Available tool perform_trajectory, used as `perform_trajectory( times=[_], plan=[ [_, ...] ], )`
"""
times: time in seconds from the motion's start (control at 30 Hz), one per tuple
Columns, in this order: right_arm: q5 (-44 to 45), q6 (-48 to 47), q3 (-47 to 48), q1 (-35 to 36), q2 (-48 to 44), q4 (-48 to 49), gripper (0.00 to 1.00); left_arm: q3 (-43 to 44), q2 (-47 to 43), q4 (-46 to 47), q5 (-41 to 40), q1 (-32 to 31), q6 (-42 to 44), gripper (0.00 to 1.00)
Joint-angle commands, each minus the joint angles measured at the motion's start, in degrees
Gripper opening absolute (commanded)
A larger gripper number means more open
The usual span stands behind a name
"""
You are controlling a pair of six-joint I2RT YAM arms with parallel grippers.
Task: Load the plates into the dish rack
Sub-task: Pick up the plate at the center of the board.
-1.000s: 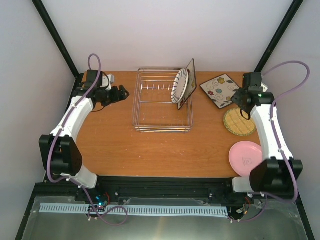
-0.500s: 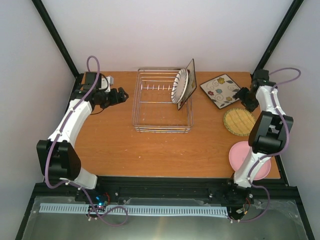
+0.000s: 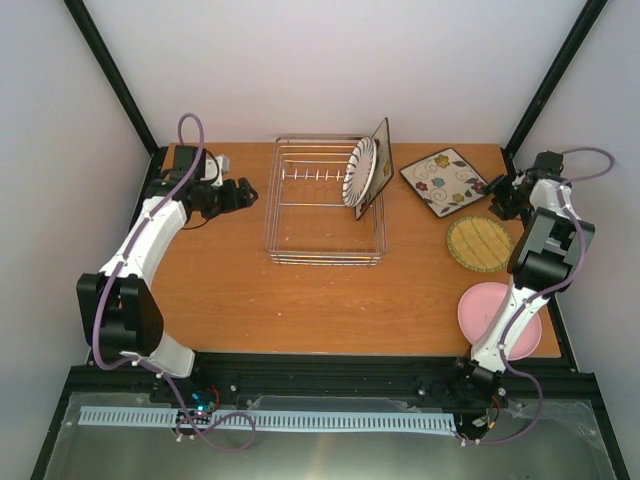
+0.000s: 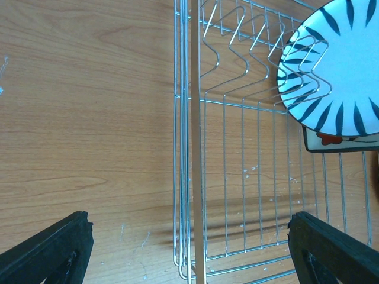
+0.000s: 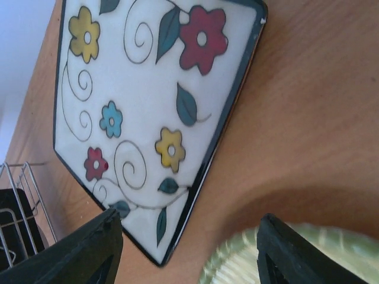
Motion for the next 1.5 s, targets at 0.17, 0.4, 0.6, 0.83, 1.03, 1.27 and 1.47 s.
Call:
perform_trajectory(
  times=[0.17, 0.4, 0.6, 0.83, 1.03, 1.27, 1.47],
  plan=[
    [-8.65, 1.5, 5.91, -1.86, 10.13, 6.46, 0.64, 2.28, 2.86, 0.19, -1.22, 0.07, 1.18, 0.91],
    [-10.89, 3.69, 6.99, -1.9, 14.79, 10.13, 0.66, 2.34, 3.77, 2.61, 1.72, 0.67, -0.53, 0.94],
    [-13.03, 5.8, 6.69, -1.88, 18.26, 14.34, 0.67, 2.34, 4.54, 3.44, 3.77, 1.85, -1.99, 0.95],
    [-10.49, 9.67, 6.55, -1.88, 20.2, 18.19, 0.68, 3.13, 4.79, 3.05, 3.61, 2.33, -2.44, 0.95],
    [-7.37, 11.85, 5.89, -1.96, 19.79, 20.11, 0.68, 3.38, 4.72, 2.72, 3.18, 2.37, -2.6, 0.95],
    [-3.3, 12.33, 2.14, -2.75, 16.28, 20.63, 0.68, 4.23, 5.52, 2.47, 3.2, 2.44, -2.47, 0.95],
    [-1.42, 12.05, -2.82, -4.63, 13.08, 22.98, 0.68, 4.6, 6.05, 2.78, 3.36, 2.5, -2.47, 0.95]
  ],
)
